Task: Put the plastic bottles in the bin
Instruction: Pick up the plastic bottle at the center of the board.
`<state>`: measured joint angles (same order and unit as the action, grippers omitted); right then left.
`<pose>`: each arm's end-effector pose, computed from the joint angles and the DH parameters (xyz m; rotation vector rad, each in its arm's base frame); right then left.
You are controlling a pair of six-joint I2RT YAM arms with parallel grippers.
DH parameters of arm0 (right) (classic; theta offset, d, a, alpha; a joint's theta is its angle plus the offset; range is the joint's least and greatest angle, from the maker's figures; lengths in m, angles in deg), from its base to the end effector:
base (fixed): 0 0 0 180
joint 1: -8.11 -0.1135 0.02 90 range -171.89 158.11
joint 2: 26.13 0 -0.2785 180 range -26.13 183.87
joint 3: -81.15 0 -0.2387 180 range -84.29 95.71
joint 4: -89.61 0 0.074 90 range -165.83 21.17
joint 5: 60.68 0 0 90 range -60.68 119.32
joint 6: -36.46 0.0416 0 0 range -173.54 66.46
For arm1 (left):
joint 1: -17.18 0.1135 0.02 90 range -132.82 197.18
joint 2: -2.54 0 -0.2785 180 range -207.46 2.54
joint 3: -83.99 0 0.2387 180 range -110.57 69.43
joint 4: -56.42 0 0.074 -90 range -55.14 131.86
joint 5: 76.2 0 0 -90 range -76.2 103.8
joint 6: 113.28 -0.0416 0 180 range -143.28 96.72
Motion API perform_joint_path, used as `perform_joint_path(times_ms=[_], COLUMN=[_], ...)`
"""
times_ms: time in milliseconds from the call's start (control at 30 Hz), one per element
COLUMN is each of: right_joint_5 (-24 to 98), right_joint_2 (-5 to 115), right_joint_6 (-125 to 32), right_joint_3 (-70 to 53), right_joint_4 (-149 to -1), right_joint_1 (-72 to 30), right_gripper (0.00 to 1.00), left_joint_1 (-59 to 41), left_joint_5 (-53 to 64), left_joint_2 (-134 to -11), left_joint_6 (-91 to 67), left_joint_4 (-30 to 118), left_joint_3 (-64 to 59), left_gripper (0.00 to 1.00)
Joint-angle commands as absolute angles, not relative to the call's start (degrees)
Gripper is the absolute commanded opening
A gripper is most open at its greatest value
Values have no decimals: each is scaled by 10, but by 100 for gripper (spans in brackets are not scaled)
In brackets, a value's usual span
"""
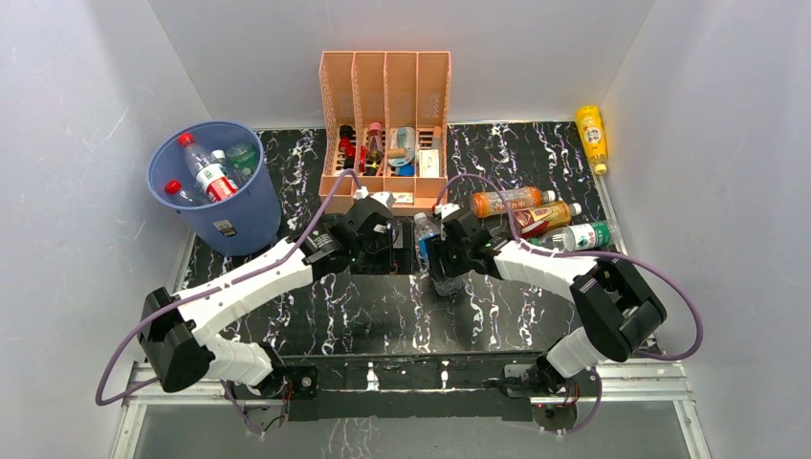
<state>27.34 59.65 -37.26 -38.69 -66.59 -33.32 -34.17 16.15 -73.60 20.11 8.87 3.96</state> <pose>0.2183 0.1908 0.2003 -0.5235 2.4193 0.4042 0.1731 -0.2137 0.3203 0.1495 2.4597 -0.7417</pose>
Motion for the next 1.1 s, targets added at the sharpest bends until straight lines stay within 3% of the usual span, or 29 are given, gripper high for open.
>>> perform_joint_path(times_ms=[0,100,200,633,1067], right_joint_5=[260,255,264,421,471], right_joint_2=[604,578,531,406,343], right_joint_6=[-340,-338,-338,-309,-285], right_joint_3=[-387,-389,-388,-351,-364], right_joint_4=[-675,-670,-667,-665,-671], right_joint_1=[-335,-334,-335,-334,-347], right_gripper=[62,46,41,40,41], left_joint_1=[-344,-343,-343,-333,-325], left_joint_5=[163,164,171,181,221], left_joint_2=[-706,-692,-677,-625,-622], left_joint_6=[220,232,248,303,312], left_joint_4=[110,125,146,276,303], left_joint_3=[54,69,86,118,108], left_gripper=[98,98,98,98,98])
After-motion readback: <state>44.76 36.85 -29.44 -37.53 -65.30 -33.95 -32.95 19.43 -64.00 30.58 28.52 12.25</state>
